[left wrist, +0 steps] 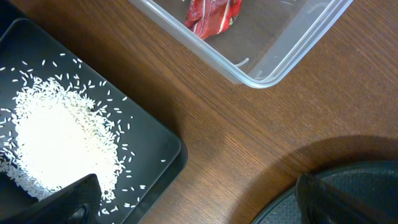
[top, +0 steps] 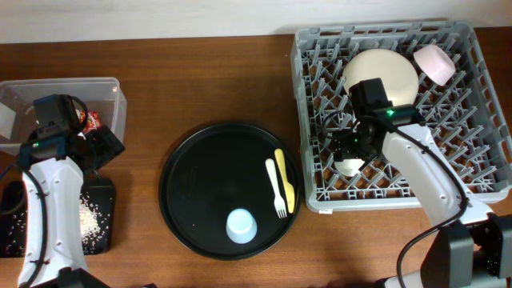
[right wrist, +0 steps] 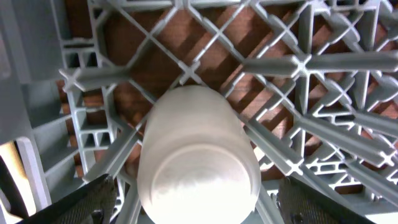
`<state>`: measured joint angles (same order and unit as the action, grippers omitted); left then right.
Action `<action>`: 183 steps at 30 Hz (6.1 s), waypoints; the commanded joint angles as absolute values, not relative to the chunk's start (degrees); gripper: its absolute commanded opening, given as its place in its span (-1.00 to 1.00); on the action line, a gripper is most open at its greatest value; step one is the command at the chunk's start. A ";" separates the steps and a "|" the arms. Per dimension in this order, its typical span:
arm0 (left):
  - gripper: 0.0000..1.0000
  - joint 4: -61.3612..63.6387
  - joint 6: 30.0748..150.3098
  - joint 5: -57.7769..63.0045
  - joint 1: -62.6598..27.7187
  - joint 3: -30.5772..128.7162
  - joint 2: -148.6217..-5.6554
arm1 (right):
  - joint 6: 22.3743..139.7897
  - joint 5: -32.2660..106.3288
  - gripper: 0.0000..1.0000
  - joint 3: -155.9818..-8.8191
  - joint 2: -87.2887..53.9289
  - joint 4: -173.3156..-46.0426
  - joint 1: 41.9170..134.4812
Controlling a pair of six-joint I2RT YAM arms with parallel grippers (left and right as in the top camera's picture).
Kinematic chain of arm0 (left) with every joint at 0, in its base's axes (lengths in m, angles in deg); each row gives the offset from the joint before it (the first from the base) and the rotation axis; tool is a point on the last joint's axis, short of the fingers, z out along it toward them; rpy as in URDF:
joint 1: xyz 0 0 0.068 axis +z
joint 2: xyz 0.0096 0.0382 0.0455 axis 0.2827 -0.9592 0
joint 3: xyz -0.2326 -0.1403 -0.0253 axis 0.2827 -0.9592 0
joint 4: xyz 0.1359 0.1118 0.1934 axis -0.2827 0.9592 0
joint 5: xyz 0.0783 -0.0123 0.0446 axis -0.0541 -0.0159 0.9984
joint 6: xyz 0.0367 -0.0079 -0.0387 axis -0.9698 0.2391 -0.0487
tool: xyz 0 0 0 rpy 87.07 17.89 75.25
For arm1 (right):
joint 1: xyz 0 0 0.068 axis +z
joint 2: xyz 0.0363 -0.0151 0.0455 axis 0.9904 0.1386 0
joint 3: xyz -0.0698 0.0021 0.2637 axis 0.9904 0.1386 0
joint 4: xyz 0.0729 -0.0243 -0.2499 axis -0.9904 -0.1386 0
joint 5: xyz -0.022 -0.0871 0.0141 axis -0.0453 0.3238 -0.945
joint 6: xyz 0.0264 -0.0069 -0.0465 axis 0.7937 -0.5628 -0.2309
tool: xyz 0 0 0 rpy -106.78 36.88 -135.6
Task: Sort waste into correct bins and load items into the dishwasher rack
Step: 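Carry the white cup into the rack and set it upside down, then move the right gripper to the light-blue cup and grasp it, then lift the light-blue cup off the tray with the right gripper, then carry the light-blue cup into the rack and set it upside down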
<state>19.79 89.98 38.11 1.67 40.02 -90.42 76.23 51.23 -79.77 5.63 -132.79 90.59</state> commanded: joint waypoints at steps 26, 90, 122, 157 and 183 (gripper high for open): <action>0.98 19.66 90.73 37.93 1.75 40.50 -90.46 | 81.43 38.70 0.96 -88.23 4.93 -134.02 135.55; 0.98 19.66 90.73 37.93 1.75 40.50 -90.46 | 82.72 40.87 0.77 -84.42 19.77 -129.51 138.74; 0.98 19.66 90.73 37.93 1.75 40.50 -90.46 | 82.74 40.80 0.46 -82.28 19.79 -127.39 138.66; 0.98 19.66 90.73 37.93 1.75 40.50 -90.46 | 75.16 47.32 0.29 -100.57 -0.71 -157.64 82.94; 0.98 19.66 90.73 37.96 1.75 40.48 -90.46 | 70.13 45.63 0.17 -99.57 18.26 -147.55 69.59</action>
<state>19.79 89.98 38.11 1.67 40.02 -90.42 70.15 46.38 -99.70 17.84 -147.09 69.96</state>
